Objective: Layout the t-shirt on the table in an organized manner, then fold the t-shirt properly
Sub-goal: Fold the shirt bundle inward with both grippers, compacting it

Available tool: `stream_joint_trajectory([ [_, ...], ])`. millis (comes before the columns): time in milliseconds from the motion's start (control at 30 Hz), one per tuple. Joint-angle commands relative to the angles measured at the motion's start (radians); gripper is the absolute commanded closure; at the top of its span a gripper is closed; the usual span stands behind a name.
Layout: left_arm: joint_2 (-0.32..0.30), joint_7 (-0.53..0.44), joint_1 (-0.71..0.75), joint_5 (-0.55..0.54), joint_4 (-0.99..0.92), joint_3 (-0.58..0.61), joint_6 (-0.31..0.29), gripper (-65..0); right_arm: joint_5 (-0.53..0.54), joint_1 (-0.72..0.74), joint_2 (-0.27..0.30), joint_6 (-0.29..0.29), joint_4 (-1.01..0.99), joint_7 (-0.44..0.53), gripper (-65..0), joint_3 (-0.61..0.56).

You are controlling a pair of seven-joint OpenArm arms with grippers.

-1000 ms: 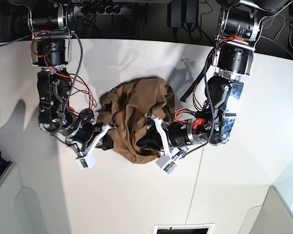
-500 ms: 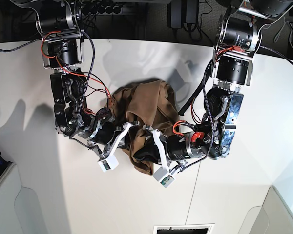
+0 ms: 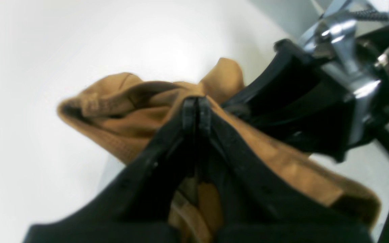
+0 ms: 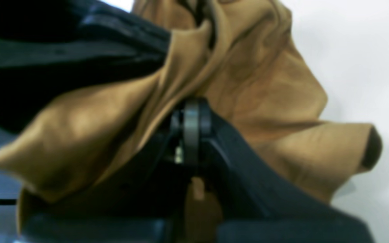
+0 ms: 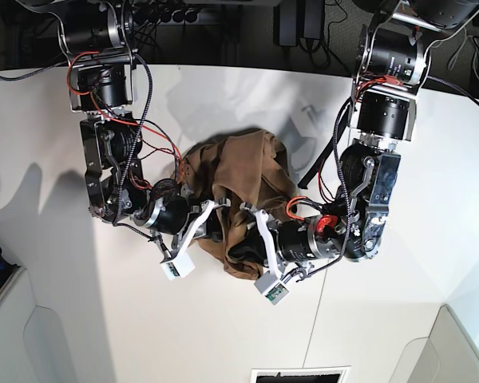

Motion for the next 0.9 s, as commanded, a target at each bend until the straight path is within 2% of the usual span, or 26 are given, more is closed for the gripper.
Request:
stream_joint_trajectory([
  [0,-0.012,-0.025,-0.032,-0.018,0.018,-0.003,-0.005,0.0,0.027,0.024,-0.003,0.018,0.020,0.016,0.0,0.002],
  [333,-0.083,0.050,-0.031,-0.070,0.018,-0.003,-0.005,0.0,0.024,0.025,-0.003,0.022,0.042,0.020,0.0,0.029],
  [467,-0.144,0.062,-0.029,-0.091,0.018,-0.003,-0.005,0.0,0.022,0.026,-0.003,0.022,0.053,0.020,0.0,0.064],
  [567,-0.193,0.091,-0.029,-0.167,0.018,-0.003,-0.005,0.0,0.022,0.028,-0.003,0.022,0.053,0.020,0.0,0.096],
  [600,-0.206,0.094,-0.029,-0.205,0.018,-0.003,-0.005,-3.6,0.023,0.028,-0.003,0.022,0.053,0.019,0.0,0.105],
  [733,-0.235,0.096,-0.029,-0.299,0.018,-0.003,-0.005,-26.4,0.023,0.028,-0.003,0.022,0.053,0.019,0.0,0.116],
  [867,-0.248,0.167,-0.027,-0.406,0.026,-0.013,-0.005,-27.1,0.074,0.028,-0.003,0.023,0.053,0.019,0.0,0.116],
])
